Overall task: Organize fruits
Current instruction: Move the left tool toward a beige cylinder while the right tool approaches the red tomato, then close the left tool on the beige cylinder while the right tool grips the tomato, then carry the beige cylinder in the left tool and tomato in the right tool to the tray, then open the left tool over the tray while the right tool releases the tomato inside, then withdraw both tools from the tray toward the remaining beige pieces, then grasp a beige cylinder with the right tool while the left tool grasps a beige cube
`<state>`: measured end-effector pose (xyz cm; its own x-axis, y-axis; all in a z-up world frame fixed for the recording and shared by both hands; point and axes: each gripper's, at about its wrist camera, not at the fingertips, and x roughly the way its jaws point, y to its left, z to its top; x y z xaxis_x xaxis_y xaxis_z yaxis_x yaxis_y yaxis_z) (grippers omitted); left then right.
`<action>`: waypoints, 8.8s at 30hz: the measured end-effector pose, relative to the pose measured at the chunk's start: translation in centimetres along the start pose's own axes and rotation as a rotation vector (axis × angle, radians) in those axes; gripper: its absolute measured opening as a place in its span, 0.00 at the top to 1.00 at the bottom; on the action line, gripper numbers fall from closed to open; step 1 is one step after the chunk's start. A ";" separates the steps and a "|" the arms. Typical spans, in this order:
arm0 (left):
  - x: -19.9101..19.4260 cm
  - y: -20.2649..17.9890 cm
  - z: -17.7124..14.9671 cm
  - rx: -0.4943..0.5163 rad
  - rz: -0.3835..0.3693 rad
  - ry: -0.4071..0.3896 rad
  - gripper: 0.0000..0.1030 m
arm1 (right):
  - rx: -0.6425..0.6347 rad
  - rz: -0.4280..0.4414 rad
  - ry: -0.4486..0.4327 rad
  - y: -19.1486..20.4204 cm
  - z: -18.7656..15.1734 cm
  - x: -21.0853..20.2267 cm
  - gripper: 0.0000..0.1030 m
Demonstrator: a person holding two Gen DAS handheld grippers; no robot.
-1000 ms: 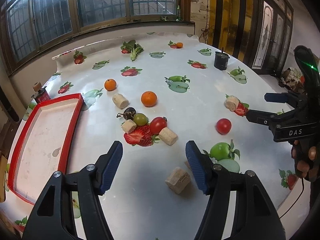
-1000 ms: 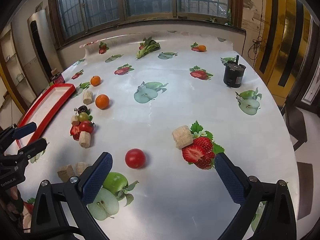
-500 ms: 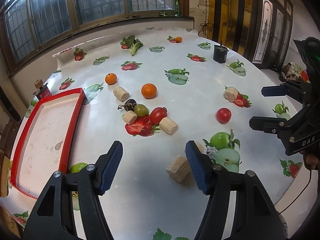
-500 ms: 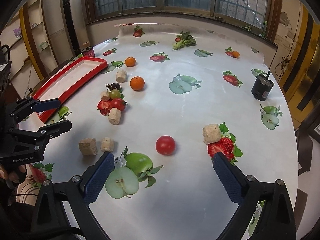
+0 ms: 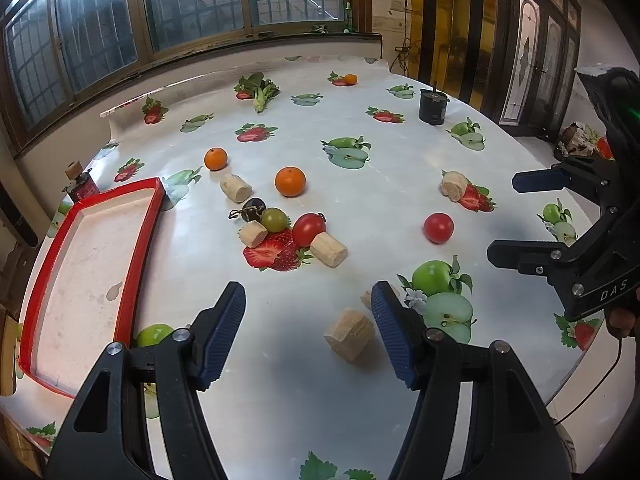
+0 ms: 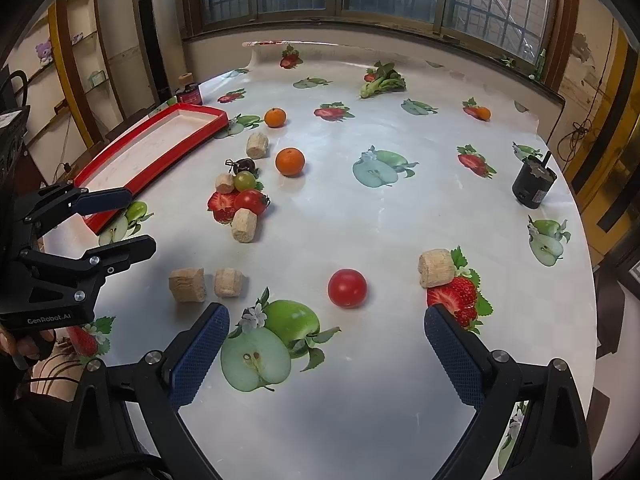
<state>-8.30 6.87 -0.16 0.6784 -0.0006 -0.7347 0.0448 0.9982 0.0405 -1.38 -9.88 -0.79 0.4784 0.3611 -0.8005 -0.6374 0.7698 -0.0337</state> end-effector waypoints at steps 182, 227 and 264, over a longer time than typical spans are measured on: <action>-0.1 28.5 -7.6 -0.533 0.181 0.127 0.69 | -0.344 0.437 0.053 28.4 14.4 14.0 0.49; 0.1 12.9 1.1 -0.290 -0.056 0.047 0.69 | 0.044 0.181 -0.054 5.1 5.6 4.3 0.49; 12.2 6.5 4.9 -0.068 -0.068 0.179 0.68 | 0.324 -0.087 0.008 -11.1 0.8 6.4 0.48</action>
<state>3.86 13.03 -5.48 0.5341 -0.0638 -0.8430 0.0327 0.9980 -0.0547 9.17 -15.69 -5.03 0.5173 0.2834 -0.8075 -0.3689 0.9253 0.0884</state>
